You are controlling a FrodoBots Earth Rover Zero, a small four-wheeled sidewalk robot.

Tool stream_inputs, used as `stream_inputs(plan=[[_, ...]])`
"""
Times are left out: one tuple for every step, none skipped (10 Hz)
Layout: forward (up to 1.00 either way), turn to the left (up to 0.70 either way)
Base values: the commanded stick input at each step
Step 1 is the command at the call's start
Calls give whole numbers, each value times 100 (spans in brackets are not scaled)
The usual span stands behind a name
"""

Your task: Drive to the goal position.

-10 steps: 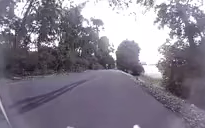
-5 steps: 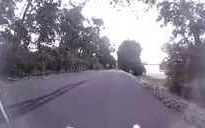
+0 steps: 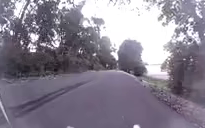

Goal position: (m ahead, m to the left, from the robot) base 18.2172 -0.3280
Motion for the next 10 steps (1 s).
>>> stream_inputs(plan=[[70,-14],[70,-32],[70,-11],[70,0],[70,0],[70,0],[70,0],[70,0],[70,0],[70,0]])
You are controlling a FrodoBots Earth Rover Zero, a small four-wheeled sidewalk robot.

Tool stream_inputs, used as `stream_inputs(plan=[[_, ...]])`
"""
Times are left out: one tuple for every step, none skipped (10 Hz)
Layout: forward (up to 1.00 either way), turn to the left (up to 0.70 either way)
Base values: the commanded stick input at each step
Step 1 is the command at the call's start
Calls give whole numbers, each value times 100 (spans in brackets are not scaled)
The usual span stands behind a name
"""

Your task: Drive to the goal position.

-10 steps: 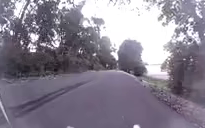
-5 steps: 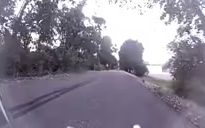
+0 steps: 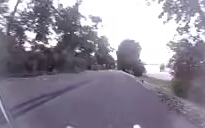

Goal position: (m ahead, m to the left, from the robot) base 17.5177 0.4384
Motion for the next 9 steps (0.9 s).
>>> stream_inputs(plan=[[70,0],[70,0],[70,0],[70,0],[70,0],[70,0],[70,0],[70,0],[70,0]])
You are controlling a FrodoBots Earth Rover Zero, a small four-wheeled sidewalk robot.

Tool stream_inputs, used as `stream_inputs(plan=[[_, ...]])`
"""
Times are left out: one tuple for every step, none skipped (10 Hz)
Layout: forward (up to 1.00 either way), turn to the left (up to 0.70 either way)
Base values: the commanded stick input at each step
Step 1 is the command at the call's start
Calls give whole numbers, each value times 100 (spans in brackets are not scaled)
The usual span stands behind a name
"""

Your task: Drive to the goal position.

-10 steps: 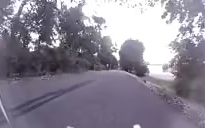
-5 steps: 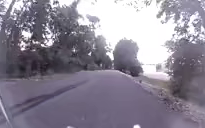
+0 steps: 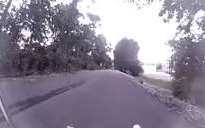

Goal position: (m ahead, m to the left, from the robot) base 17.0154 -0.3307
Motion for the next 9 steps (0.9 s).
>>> stream_inputs(plan=[[70,0],[70,0],[70,0],[70,0],[70,0],[70,0],[70,0],[70,0],[70,0]])
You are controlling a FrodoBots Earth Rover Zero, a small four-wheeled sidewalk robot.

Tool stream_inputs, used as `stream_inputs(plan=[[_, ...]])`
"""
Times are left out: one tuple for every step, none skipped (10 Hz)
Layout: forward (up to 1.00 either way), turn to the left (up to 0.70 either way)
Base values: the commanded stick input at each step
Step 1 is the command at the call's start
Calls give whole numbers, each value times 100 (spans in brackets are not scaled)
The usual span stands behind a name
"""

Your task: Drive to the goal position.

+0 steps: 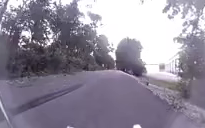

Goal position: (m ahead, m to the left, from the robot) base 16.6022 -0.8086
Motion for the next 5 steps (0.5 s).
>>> stream_inputs(plan=[[70,0],[70,0],[70,0],[70,0],[70,0]])
